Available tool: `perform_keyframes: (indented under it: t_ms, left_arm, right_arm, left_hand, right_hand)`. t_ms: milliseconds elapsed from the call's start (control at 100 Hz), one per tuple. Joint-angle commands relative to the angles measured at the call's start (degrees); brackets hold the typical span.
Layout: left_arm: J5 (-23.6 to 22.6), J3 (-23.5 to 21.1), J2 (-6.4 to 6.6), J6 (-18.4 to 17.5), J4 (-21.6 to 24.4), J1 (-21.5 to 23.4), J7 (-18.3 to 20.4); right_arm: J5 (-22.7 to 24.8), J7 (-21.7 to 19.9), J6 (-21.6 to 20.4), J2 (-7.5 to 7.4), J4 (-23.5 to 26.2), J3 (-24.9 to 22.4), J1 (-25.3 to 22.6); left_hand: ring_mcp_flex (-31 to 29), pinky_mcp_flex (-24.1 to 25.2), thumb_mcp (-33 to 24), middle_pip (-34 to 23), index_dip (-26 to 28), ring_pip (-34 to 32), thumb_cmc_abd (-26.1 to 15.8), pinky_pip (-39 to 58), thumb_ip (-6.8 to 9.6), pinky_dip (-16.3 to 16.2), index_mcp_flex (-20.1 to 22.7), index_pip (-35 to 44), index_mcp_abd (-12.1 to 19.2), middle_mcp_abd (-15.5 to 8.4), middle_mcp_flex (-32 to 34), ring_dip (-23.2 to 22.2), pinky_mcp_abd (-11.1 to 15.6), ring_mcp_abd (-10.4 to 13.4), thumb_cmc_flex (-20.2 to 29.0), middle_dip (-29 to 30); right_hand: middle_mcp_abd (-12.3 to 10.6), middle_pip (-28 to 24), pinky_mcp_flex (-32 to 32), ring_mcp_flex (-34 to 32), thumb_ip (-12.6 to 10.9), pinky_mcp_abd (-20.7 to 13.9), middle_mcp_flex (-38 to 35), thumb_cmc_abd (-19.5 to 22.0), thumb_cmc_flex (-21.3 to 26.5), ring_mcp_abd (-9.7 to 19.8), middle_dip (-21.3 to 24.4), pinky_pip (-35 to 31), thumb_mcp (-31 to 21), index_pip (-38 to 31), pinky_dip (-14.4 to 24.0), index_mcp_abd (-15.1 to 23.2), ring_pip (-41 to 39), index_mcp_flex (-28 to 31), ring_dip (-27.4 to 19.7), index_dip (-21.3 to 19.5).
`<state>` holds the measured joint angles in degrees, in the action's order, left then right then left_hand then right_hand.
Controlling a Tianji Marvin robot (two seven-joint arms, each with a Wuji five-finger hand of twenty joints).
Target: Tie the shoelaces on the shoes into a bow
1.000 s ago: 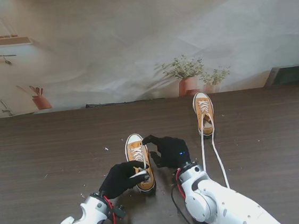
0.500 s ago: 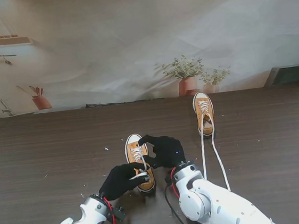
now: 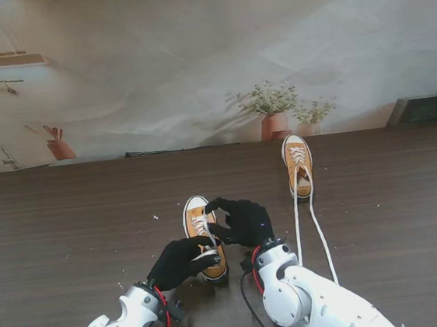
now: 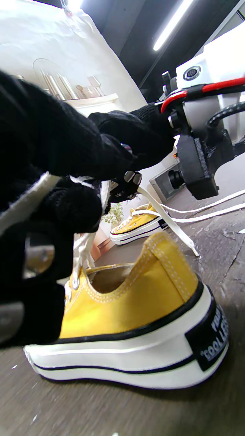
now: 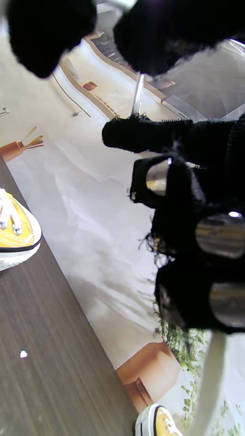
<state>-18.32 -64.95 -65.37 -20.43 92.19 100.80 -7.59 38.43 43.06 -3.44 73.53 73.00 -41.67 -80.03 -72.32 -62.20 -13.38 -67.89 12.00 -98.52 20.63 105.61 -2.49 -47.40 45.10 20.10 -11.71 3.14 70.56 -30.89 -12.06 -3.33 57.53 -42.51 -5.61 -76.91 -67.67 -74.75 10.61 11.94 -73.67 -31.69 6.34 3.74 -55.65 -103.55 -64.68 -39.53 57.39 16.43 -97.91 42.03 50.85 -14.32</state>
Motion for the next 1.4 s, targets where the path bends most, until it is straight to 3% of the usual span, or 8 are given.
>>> perform_keyframes:
  t_ms: [0,240,540,670,880,1010,1180,1390]
  left_arm:
    - [-0.3,0.4,-0.07,0.4,0.5,0.2,1.1]
    - [-0.6,0.3,-0.34,0.5,0.5,0.4,-0.1]
    - [-1.5,-0.3,-0.74,-1.6,1.3,1.8,-2.6]
    - [-2.0,-1.2,-0.67,-2.0,2.5,3.1,-2.8]
    - [-2.4,-2.0,-0.50,-2.1,3.8,4.2,-2.6]
    - [-2.3,-2.2,-0.32,-1.4,4.1,4.4,-1.8]
    - [-1.7,-1.5,-0.21,-0.2,3.7,3.8,-0.9]
    - [-1.1,-0.8,-0.30,0.7,2.8,2.8,-0.7]
  right_arm:
    - [-0.9,-0.9,-0.6,0.41,0.3,-0.2,-0.3]
    - [-4.9,-3.1,-2.8,1.02,0.0,-0.6,-0.9]
    - [-3.8,-3.0,-2.0,0.90,-0.8,0.2,0.1]
    - [-3.0,-3.6,-1.6,0.71,-1.3,0.8,1.0]
    - [-1.2,-2.3,-1.9,1.16,-4.5,3.5,3.7]
    - [0.0,-1.2,-1.7,1.56,-6.6,5.4,5.5]
    - [-0.4,-0.4,-2.0,2.42,-8.5,6.7,6.6]
    - [-2.1,0.0,-3.5,3.00,-9.0,6.1,6.4]
  left_hand:
    - [-0.5,-1.4,0.2,-3.5,-0.6,-3.3,-1.6,14.4,0.10,0.5,2.2,1.3,4.1,3.7,4.1,0.1,7.8,4.2,-0.8,-0.8]
    - [-0.5,-1.3,0.5,-3.3,-0.5,-3.0,-2.2,14.4,0.12,0.8,2.3,0.0,4.2,3.0,3.8,0.2,7.6,4.1,-1.7,-0.8]
    - [-0.5,-1.3,1.3,-3.3,1.8,-2.9,-1.4,14.4,0.03,1.1,3.2,2.4,5.9,3.2,3.8,0.2,7.2,4.0,0.2,-0.9]
    - [-0.5,-1.3,1.7,-3.3,2.0,-2.9,-1.7,14.4,0.08,1.1,2.9,2.8,5.9,3.2,3.8,0.2,7.2,4.0,0.3,-0.9]
    - [-0.5,-1.3,2.2,-3.4,1.9,-2.9,-2.0,14.4,0.18,1.1,2.8,3.0,5.6,2.9,3.8,0.2,7.4,4.0,0.4,-0.9]
    - [-0.5,-1.3,2.5,-3.4,1.8,-2.9,-2.3,14.4,0.23,1.1,2.8,3.0,5.2,2.9,3.7,0.2,7.4,4.0,0.4,-0.9]
    - [-0.5,-1.3,2.8,-3.3,1.4,-2.9,-2.7,14.4,0.36,1.1,2.7,2.7,4.2,2.6,3.7,0.2,7.5,4.0,0.4,-1.0]
    - [-0.5,-1.3,3.1,-3.3,1.1,-2.9,-2.8,14.4,0.45,1.1,2.7,2.3,4.0,2.6,3.6,0.2,7.6,4.0,0.4,-1.0]
  right_hand:
    - [3.2,-1.8,-1.9,-0.6,1.2,0.8,-3.8,3.9,-5.9,0.8,-0.7,-16.4,6.7,3.8,1.3,-5.2,-4.4,-0.5,1.2,1.5]
    - [4.0,-1.5,-1.9,-0.6,0.8,1.8,-3.6,8.2,-6.8,0.2,-0.8,-16.4,12.0,4.4,1.7,-5.2,-4.4,-1.4,1.2,1.7]
    - [3.0,-1.7,-1.9,-0.6,0.0,2.0,-4.5,0.2,1.3,-0.1,-1.0,-16.4,3.7,2.7,1.8,-0.8,-4.7,-0.1,1.6,0.9]
    - [1.9,-1.9,-1.8,-0.6,0.1,1.9,-4.7,-8.5,6.1,0.7,-1.2,-16.4,-0.4,1.9,1.5,0.4,-4.6,-0.5,1.8,0.4]
    - [0.7,-2.1,-1.8,-0.7,1.0,1.0,-5.0,-15.6,6.6,1.5,-1.3,-16.4,-4.4,1.0,0.3,1.2,-4.5,-0.3,1.9,-0.1]
    - [0.1,-2.1,-1.8,-0.7,2.2,-0.4,-5.0,-19.5,2.6,2.4,-1.3,-16.4,-6.5,1.2,-0.7,0.2,-4.3,-0.3,1.9,0.0]
    - [0.4,-2.0,-1.9,-0.7,2.9,-0.9,-5.0,-15.2,-3.3,2.5,-1.2,-16.4,-5.0,1.8,-0.4,-0.3,-4.2,0.8,1.9,0.4]
    - [1.9,-1.8,-1.9,-0.7,2.4,0.1,-4.9,-2.3,-9.1,1.5,-1.1,-16.4,1.7,2.6,0.6,-0.4,-4.3,1.2,1.7,0.9]
